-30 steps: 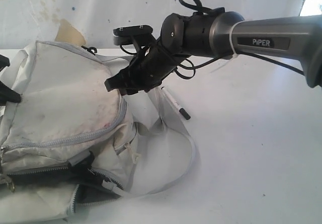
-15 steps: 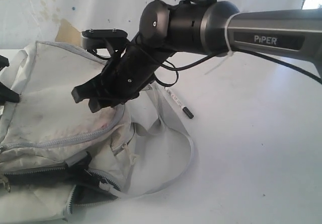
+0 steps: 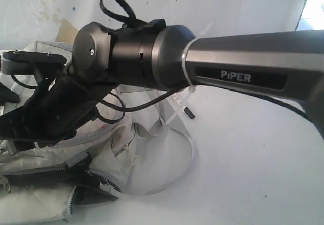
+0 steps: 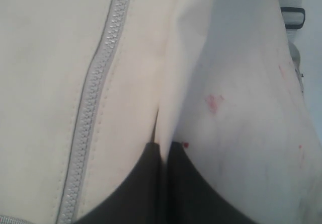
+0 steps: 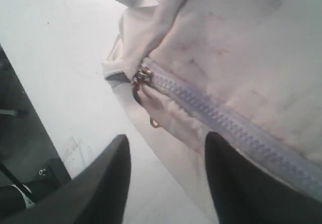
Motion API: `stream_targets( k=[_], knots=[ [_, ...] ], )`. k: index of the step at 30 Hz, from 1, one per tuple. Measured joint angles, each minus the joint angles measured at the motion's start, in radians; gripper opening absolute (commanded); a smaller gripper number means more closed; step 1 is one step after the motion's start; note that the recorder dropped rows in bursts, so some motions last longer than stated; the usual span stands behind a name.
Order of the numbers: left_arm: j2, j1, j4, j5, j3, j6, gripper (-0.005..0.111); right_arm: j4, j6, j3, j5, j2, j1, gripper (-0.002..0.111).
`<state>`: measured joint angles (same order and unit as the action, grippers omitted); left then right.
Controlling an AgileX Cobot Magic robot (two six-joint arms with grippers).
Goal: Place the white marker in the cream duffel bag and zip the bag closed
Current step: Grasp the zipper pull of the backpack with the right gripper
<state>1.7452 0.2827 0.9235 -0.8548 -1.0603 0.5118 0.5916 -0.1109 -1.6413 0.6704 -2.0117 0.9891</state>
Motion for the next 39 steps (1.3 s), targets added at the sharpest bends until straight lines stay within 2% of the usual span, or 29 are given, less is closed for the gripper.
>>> stream_targets(
  k=[2,11,21,26,28,30,36,39],
  knots=[
    [0.0,0.0,0.0,0.0,0.0,0.0,0.0,0.003,0.012,0.0,-0.034,-0.008,0.026,0.052],
    [0.0,0.0,0.0,0.004,0.0,0.0,0.0,0.016,0.014,0.0,-0.137,-0.059,0.11,0.052],
    [0.0,0.0,0.0,0.004,0.0,0.0,0.0,0.036,0.002,0.0,-0.191,-0.137,0.131,0.052],
    [0.0,0.0,0.0,0.01,0.0,0.0,0.0,0.041,-0.009,0.0,-0.299,-0.16,0.138,0.052],
    [0.0,0.0,0.0,0.014,0.0,0.0,0.0,0.043,-0.009,0.0,-0.34,-0.169,0.141,0.05],
    [0.0,0.0,0.0,0.018,0.0,0.0,0.0,0.049,-0.019,0.0,-0.365,-0.178,0.14,0.045],
    [0.0,0.002,0.0,0.022,0.0,0.0,0.0,0.047,-0.08,0.0,-0.414,-0.19,0.14,0.044],
    [0.0,0.002,0.0,0.022,0.0,0.0,0.0,0.047,-0.083,0.0,-0.426,-0.198,0.143,0.04]
  ],
)
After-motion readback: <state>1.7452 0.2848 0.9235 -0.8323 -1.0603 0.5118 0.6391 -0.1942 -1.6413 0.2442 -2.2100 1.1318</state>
